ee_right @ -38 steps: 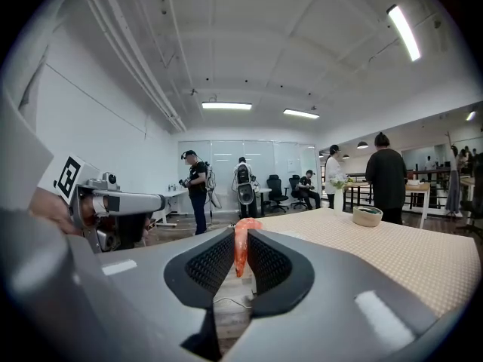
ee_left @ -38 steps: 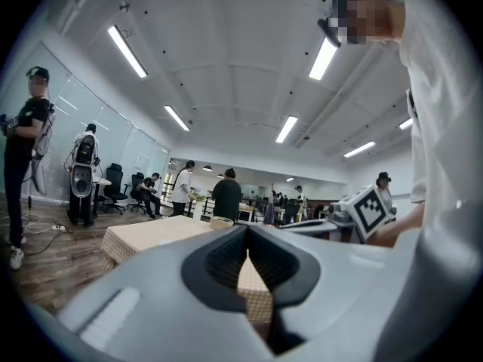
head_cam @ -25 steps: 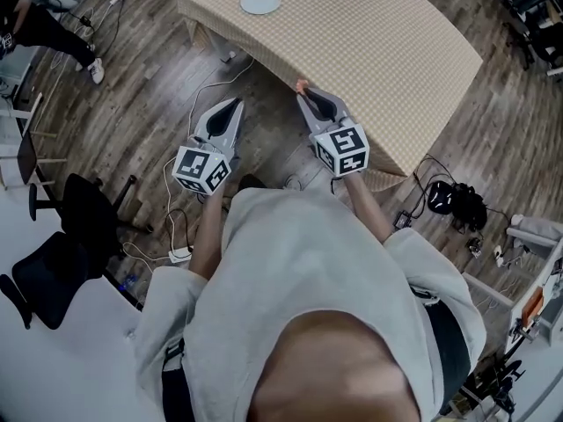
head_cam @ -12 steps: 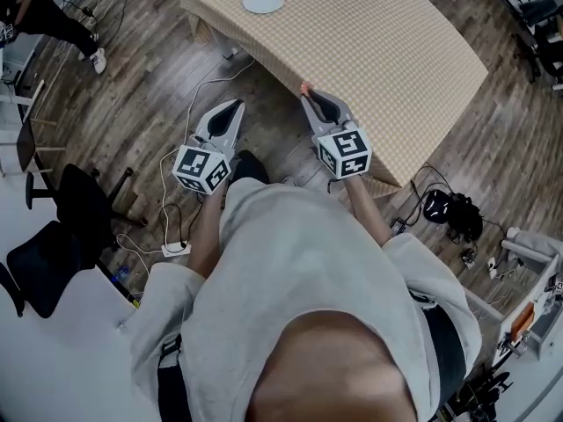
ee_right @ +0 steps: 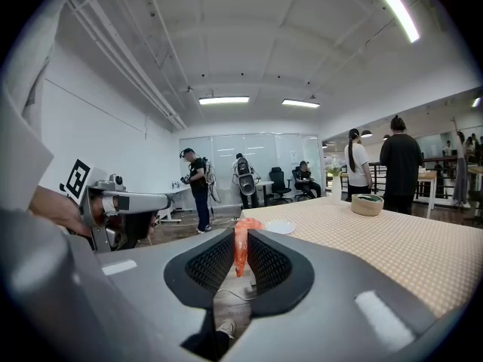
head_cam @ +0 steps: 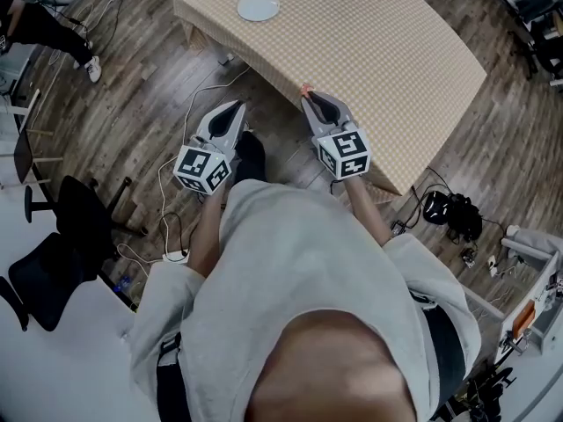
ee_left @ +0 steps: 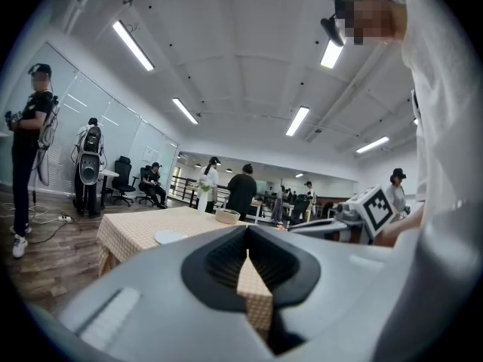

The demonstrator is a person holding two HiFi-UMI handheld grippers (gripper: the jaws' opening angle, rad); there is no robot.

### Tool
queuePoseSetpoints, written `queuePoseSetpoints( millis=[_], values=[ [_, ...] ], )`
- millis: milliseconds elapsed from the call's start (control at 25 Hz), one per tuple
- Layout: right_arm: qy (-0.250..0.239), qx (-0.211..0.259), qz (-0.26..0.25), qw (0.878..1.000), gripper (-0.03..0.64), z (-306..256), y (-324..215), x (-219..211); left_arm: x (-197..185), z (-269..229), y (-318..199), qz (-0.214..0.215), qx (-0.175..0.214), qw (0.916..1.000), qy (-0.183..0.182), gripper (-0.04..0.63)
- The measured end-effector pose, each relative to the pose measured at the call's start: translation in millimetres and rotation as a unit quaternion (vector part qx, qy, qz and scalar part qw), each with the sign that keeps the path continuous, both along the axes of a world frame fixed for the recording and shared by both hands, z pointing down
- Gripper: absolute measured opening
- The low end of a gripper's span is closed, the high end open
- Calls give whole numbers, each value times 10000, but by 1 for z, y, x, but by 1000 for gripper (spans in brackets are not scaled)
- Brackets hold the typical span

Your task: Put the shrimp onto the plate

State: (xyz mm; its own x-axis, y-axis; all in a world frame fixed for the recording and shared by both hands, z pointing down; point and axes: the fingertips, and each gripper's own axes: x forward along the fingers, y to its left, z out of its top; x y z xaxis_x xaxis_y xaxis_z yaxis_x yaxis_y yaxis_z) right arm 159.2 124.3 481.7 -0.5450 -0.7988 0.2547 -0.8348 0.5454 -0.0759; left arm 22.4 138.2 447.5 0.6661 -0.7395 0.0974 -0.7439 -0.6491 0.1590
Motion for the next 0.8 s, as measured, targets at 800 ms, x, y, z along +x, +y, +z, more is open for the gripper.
queuePoseSetpoints(
  millis=[800],
  values=[
    [309, -335, 329, 9984, 54, 15, -193, -68, -59, 10, -216, 550, -157, 9982, 201, 9]
  ],
)
